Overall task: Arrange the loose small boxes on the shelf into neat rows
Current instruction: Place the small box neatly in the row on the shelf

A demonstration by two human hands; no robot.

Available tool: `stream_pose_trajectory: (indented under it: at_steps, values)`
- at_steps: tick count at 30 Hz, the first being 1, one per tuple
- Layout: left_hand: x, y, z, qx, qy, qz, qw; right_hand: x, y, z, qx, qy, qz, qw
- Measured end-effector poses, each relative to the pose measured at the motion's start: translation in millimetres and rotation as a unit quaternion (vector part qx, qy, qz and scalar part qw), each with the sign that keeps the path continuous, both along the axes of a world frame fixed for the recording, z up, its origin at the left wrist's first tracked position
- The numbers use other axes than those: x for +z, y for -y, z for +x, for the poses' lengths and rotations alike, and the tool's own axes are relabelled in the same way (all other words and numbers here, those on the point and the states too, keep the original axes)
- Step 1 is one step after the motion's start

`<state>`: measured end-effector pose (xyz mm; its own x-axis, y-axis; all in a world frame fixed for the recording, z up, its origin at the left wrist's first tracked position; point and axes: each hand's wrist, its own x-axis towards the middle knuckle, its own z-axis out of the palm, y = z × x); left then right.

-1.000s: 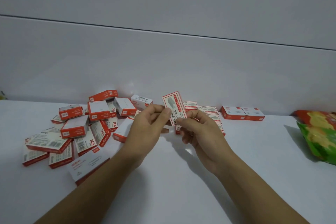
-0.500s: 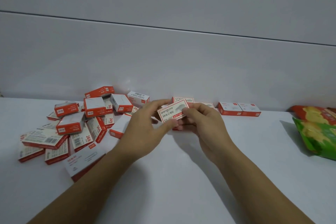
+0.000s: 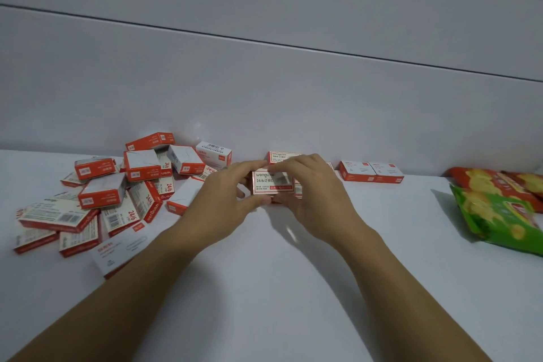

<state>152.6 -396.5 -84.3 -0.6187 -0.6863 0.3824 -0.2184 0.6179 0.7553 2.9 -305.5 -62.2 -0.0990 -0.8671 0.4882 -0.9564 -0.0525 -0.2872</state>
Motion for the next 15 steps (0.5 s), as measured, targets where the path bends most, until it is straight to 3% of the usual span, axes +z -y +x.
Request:
stream_pose_trajectory:
  at_steps: [3, 9, 15]
  values:
    - [0.6, 0.2, 0.1, 0.019, 0.024, -0.002, 1.0, 8.0, 3.2, -11.8, -0.039, -0.015, 0.009, 0.999]
    - [2.6, -2.1, 5.3, 0.028, 0.164, -0.107, 0.98, 13.2, 15.6, -71.6, -0.231, 0.028, 0.039, 0.972]
    - [9.9, -7.4, 2.3, 0.03, 0.211, -0.156, 0.964, 0.5, 25.6, -85.3, -0.252, 0.032, 0.113, 0.961]
